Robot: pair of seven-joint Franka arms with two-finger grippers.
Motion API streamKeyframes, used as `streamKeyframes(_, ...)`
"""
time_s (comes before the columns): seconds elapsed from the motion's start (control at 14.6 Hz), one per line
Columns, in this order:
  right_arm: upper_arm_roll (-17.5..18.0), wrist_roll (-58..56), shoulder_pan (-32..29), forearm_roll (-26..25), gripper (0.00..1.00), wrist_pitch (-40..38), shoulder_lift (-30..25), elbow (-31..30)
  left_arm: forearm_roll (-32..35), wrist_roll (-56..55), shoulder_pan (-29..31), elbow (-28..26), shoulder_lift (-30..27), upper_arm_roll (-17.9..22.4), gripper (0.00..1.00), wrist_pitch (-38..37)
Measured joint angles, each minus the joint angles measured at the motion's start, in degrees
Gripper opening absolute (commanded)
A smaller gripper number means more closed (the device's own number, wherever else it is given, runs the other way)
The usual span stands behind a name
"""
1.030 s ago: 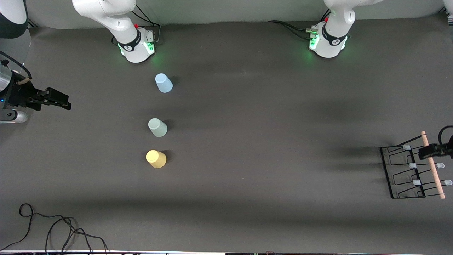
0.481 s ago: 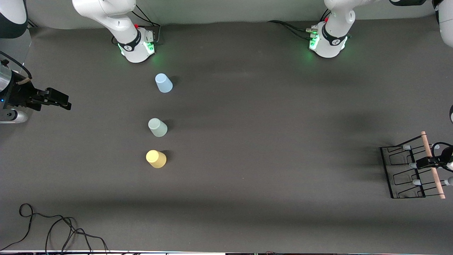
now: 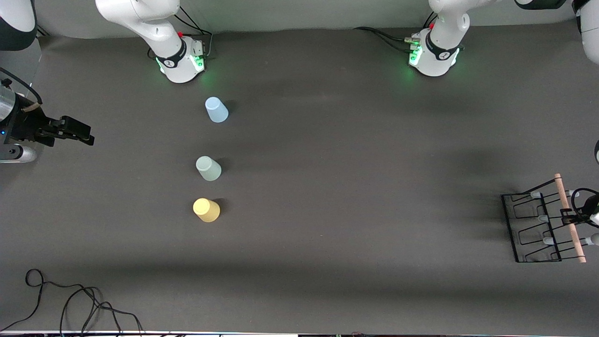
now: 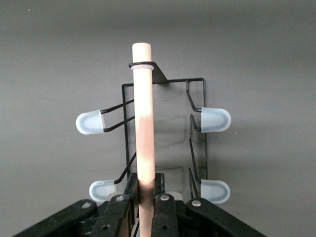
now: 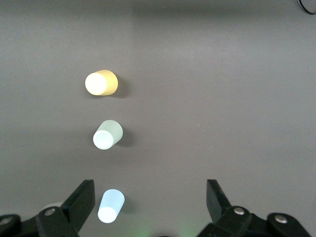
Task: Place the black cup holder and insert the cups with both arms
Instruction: 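Grasp the rack handle and carry it toward the table middle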
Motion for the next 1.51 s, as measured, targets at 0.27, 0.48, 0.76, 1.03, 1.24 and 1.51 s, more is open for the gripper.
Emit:
streamKeyframes(0.27, 0.0, 0.0, 0.0, 0.0, 1.0, 0.0, 0.0, 0.0, 0.0, 0.0, -1.7, 2.1, -0.1, -0.8, 0.0, -1.5)
streamKeyframes(0.48, 0.0, 0.0, 0.0, 0.0, 1.0, 0.0, 0.0, 0.0, 0.0, 0.0, -4.9, 4.0, -2.3, -1.3, 0.0, -7.4)
streamKeyframes(0.76, 0.0, 0.0, 0.0, 0.0, 1.0, 0.0, 0.0, 0.0, -0.1, -3.1, -10.3, 4.0, -7.4, -2.0, 0.0, -16.5)
streamKeyframes(1.03, 0.0, 0.0, 0.0, 0.0, 1.0, 0.0, 0.0, 0.0, -1.1, -10.5, -13.9, 3.9, -9.9, -5.3, 0.0, -22.0)
streamKeyframes(1.24, 0.0, 0.0, 0.0, 0.0, 1.0, 0.0, 0.0, 0.0, -1.3, -23.3, -21.1, 3.7, -10.6, -7.9, 0.0, -24.7)
streamKeyframes(1.51, 0.0, 0.0, 0.0, 0.0, 1.0, 0.0, 0.0, 0.0, -1.3, -38.0, -33.7, 3.6, -10.5, -8.7, 0.0, -24.4)
